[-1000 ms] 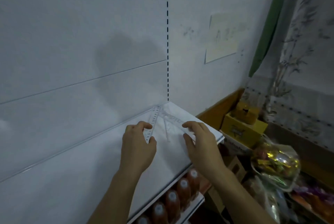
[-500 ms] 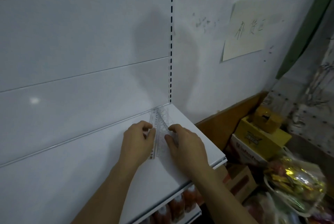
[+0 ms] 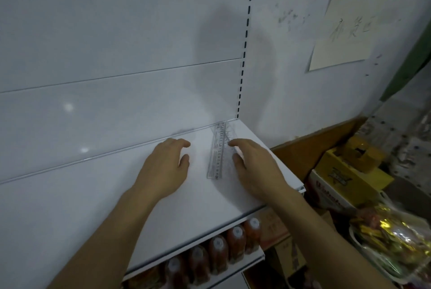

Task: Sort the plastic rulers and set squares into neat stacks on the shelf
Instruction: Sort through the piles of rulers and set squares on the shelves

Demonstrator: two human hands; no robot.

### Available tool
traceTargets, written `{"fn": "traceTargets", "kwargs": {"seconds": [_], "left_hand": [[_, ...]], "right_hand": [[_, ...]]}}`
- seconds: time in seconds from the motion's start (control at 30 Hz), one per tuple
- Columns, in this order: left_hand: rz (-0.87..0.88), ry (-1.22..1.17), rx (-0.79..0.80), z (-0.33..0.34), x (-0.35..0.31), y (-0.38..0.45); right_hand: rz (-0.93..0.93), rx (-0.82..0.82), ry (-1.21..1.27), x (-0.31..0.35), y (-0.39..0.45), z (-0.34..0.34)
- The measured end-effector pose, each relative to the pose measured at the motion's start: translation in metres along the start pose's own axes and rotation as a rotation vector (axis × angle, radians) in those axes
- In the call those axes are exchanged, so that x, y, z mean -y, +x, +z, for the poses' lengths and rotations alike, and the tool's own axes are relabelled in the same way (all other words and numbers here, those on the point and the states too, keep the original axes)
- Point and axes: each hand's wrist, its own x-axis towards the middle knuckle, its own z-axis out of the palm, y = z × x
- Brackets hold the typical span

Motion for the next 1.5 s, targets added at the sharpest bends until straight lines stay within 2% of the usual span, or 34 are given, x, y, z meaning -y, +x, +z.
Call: {"fn": "traceTargets", "kwargs": {"seconds": [0.13,0.3,0.5,0.77,0.97,1.17,1.3,1.5], "left_hand": [[-0.081,0.131,-0.049,-0.045,0.046,-0.036],[-0.194,0.211,-0.095,-0.099,0.105,-0.101],[-0.314,0.254,-0.157,-0.177,0.182,-0.213],[-0.511,0.298,-0.273,-0.292,0.282,-0.393],[-0.764,0.351,-0.361,-0.354,0.338,-0.539],[-1.087,0.390,-0.457,-0.402,0.364,-0.668],[-1.211,0.422,-0.465,-0.418,0.381,-0.718],[-1.293,0.434,-0.501,-0.444,0.436,-0.742]], "right_hand": [[-0.153,0.081,-0.052,0.038,0.002,0.005],[-0.332,0.164,-0.030,0.122,-0.013,0.036],[-0.516,0.199,0.020,0.256,-0.043,0.082],[-0.822,0.364,0.073,0.460,-0.108,0.154],[-1.051,0.474,0.086,0.599,-0.160,0.209],[-1.304,0.617,0.092,0.724,-0.216,0.257],[-1.417,0.684,0.103,0.787,-0.241,0.290],[-1.503,0.749,0.095,0.868,-0.245,0.344]]}}
